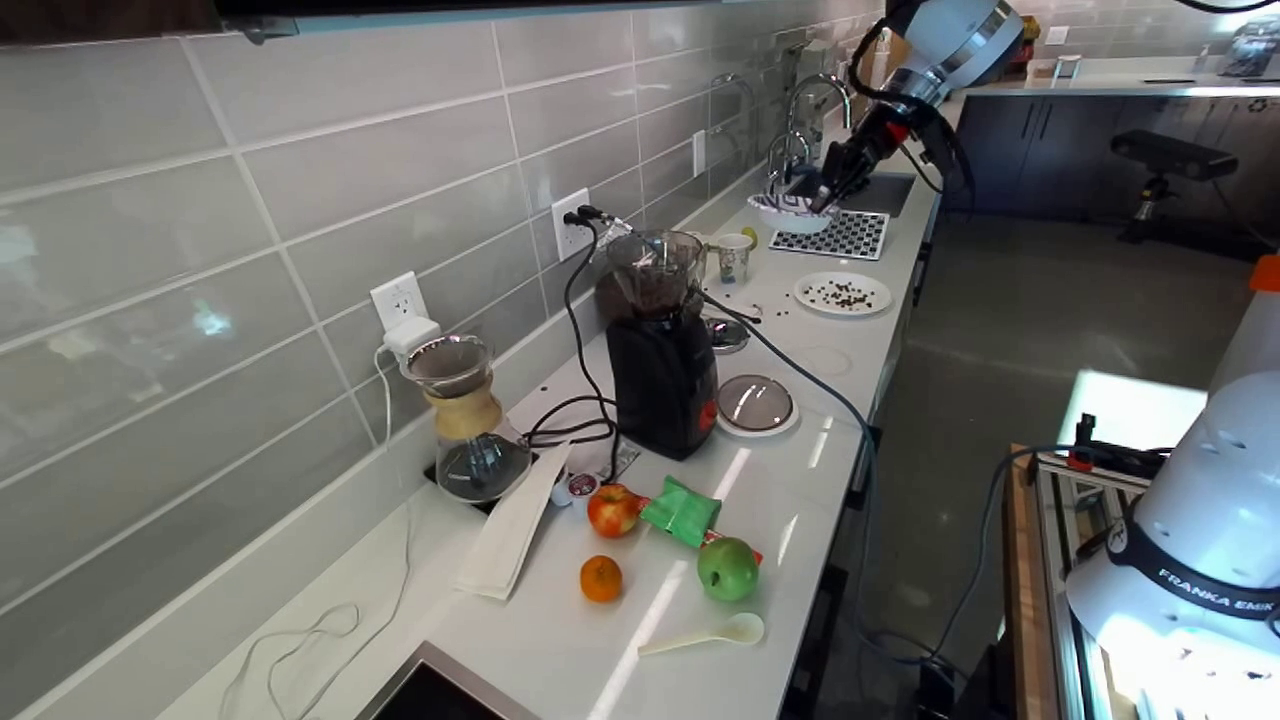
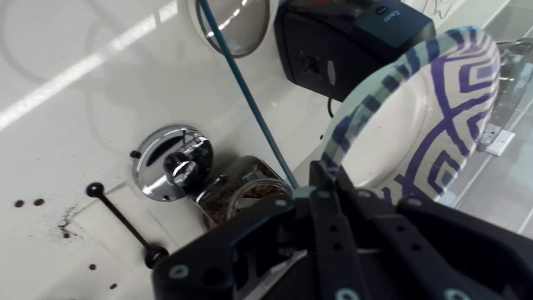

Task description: Pour the coffee beans on the plate into the coffee making machine

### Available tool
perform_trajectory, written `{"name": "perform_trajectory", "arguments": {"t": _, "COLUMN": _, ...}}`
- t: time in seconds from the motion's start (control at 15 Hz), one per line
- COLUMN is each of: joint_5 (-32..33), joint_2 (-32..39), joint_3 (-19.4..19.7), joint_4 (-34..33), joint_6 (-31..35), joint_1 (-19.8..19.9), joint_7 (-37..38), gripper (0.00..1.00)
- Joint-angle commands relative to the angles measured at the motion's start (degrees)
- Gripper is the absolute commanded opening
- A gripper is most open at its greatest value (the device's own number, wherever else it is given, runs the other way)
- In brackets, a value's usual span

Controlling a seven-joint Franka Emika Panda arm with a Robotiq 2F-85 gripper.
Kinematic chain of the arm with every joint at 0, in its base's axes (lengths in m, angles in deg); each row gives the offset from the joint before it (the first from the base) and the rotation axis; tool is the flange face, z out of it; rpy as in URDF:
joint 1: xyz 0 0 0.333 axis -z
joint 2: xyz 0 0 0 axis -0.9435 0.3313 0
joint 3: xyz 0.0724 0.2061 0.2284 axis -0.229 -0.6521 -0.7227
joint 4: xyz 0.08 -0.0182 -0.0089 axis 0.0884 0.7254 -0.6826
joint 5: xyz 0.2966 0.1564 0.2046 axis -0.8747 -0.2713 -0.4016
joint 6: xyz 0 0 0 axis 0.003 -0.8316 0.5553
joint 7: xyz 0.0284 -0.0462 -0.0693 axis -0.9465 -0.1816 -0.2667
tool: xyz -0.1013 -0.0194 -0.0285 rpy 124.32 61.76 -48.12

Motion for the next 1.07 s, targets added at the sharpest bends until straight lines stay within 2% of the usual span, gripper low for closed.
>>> {"name": "perform_trajectory", "arguments": {"t": 0.0, "joint_5": 4.44, "joint_2": 4.51, "joint_3": 0.37, "joint_4": -3.42, "joint_6": -0.77, "joint_1": 1.75, "joint_7": 1.64, "gripper": 0.01}}
{"name": "perform_trajectory", "arguments": {"t": 0.2, "joint_5": 7.15, "joint_2": 7.75, "joint_3": -0.17, "joint_4": -4.64, "joint_6": 1.23, "joint_1": 3.0, "joint_7": -0.2, "gripper": 0.01}}
{"name": "perform_trajectory", "arguments": {"t": 0.4, "joint_5": 9.24, "joint_2": 11.15, "joint_3": -0.82, "joint_4": -5.4, "joint_6": 7.38, "joint_1": 3.94, "joint_7": -2.19, "gripper": 0.01}}
{"name": "perform_trajectory", "arguments": {"t": 0.6, "joint_5": 6.26, "joint_2": 14.08, "joint_3": -2.99, "joint_4": -5.62, "joint_6": 12.76, "joint_1": 6.27, "joint_7": -8.21, "gripper": 0.01}}
{"name": "perform_trajectory", "arguments": {"t": 1.0, "joint_5": -1.59, "joint_2": 19.21, "joint_3": -8.86, "joint_4": -5.62, "joint_6": 16.13, "joint_1": 11.97, "joint_7": -23.72, "gripper": 0.01}}
